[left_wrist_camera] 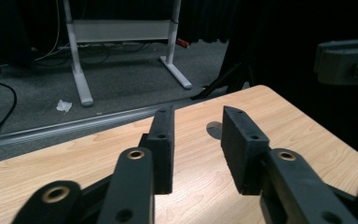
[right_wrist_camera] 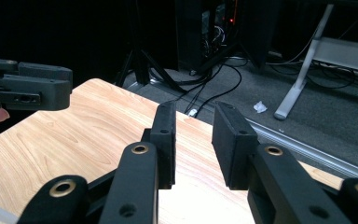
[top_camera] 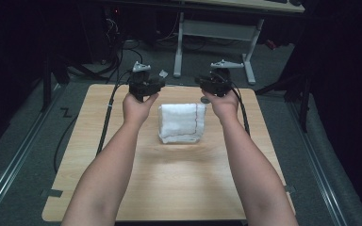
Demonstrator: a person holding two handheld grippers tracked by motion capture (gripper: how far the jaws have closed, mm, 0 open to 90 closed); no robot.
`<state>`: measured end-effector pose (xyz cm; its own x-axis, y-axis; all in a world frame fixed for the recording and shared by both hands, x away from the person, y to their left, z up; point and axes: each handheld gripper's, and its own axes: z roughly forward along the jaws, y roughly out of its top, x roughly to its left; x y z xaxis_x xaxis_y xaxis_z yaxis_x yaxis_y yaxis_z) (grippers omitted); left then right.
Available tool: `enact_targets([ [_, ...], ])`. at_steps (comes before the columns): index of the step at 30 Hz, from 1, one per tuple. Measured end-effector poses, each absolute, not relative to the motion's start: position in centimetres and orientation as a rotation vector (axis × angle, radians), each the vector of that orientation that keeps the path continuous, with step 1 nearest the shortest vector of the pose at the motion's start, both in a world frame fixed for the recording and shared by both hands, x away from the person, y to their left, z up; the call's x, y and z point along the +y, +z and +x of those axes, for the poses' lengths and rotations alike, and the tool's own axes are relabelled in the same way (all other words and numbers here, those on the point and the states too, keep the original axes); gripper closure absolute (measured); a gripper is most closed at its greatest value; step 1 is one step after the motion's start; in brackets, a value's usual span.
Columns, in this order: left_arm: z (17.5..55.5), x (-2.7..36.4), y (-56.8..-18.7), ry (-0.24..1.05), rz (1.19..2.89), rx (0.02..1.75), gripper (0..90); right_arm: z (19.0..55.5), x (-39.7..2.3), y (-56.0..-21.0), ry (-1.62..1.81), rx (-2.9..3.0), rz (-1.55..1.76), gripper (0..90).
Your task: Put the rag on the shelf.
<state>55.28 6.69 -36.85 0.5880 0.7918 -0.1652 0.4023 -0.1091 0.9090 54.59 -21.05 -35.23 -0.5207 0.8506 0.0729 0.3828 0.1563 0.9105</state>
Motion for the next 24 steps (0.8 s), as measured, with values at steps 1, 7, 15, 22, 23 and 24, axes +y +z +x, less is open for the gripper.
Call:
enact_targets([
  [1, 55.2, 6.7, -36.8, 0.451, 1.724, 0.989, 63.1, 54.5, -21.0, -35.2, 1.335, 1.976, 1.168, 69.8],
  [7, 54.5, 7.4, -37.1, 0.461, 1.712, 0.985, 59.9, 53.9, -21.0, -35.4, 1.317, 1.986, 1.161, 65.6],
  [15, 53.5, 9.3, -37.7, 0.449, 1.689, 0.998, 54.2, 52.5, -21.6, -35.4, 1.317, 1.963, 1.164, 57.1],
  [22, 51.8, 10.6, -37.4, 0.469, 1.699, 0.978, 51.2, 50.1, -22.0, -35.4, 1.303, 1.956, 1.111, 49.7],
  [23, 51.3, 10.9, -37.3, 0.477, 1.688, 0.963, 51.3, 49.7, -22.1, -35.5, 1.306, 1.953, 1.102, 49.0],
  [24, 51.0, 11.0, -37.3, 0.478, 1.687, 0.959, 51.2, 49.3, -22.2, -35.5, 1.306, 1.947, 1.092, 48.2],
])
